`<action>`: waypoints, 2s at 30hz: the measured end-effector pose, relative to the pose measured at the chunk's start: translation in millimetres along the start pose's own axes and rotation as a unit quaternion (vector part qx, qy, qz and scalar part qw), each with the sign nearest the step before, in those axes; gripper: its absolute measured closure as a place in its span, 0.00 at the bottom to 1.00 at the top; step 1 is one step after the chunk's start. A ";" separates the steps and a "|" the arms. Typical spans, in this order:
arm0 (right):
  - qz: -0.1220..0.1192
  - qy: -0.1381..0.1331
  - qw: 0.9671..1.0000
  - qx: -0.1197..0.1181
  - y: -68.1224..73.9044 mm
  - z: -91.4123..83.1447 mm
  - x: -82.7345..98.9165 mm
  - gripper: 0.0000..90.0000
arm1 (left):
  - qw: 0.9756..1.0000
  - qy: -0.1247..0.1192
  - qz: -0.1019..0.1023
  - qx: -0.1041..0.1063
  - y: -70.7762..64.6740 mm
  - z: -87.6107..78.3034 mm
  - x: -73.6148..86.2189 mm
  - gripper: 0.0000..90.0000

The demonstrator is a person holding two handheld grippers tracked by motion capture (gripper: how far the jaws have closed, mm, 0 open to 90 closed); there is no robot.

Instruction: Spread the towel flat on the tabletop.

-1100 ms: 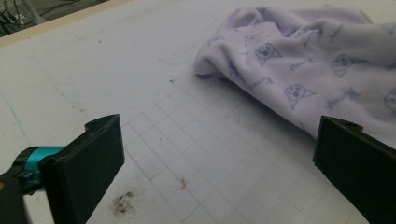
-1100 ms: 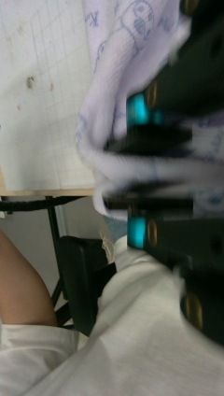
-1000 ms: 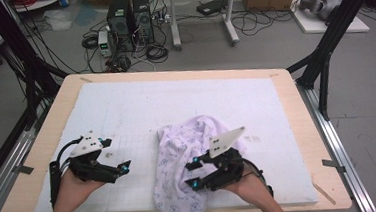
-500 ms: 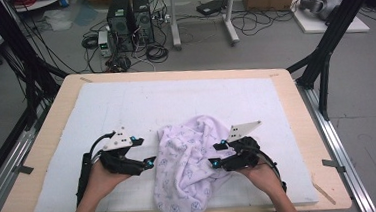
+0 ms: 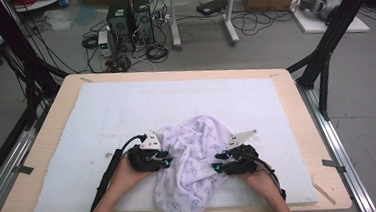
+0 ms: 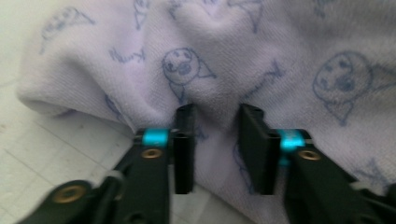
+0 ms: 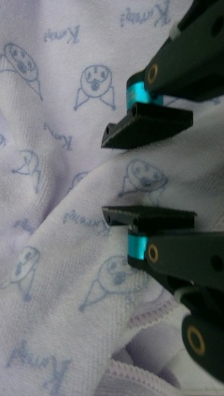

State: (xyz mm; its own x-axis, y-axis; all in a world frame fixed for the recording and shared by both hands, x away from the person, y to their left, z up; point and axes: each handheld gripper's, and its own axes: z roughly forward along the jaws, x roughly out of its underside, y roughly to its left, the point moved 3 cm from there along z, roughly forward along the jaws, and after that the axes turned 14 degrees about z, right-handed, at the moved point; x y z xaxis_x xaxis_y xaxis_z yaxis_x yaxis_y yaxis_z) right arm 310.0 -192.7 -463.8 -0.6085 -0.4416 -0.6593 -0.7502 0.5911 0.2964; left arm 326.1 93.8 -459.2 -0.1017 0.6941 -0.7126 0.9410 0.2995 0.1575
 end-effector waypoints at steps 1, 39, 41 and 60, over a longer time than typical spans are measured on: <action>-0.005 -0.001 1.000 0.003 0.0 0.2 -0.1 0.71 | 1.000 0.000 0.000 0.000 0.0 0.0 0.0 0.84; -0.016 -0.063 0.997 -0.030 11.6 -43.0 -29.7 0.66 | 0.996 -0.064 -0.008 -0.062 -20.3 -122.7 27.1 0.60; -0.012 -0.061 0.998 -0.014 5.1 -43.2 -30.6 0.65 | 0.996 -0.064 -0.015 -0.064 -7.5 -114.1 24.8 0.60; 0.032 0.034 0.998 0.035 -47.1 -3.4 -32.7 0.93 | 0.996 -0.016 -0.069 -0.054 48.5 -48.9 33.3 0.95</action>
State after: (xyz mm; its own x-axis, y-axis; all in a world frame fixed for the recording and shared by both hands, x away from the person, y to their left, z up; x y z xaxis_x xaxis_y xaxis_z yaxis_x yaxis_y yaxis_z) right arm 364.4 -208.4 -453.8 -0.6723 -0.4443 -0.5921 -0.6906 0.6644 0.2856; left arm 352.6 163.5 -441.9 -0.2150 0.6212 -0.7536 0.8784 0.4603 0.1287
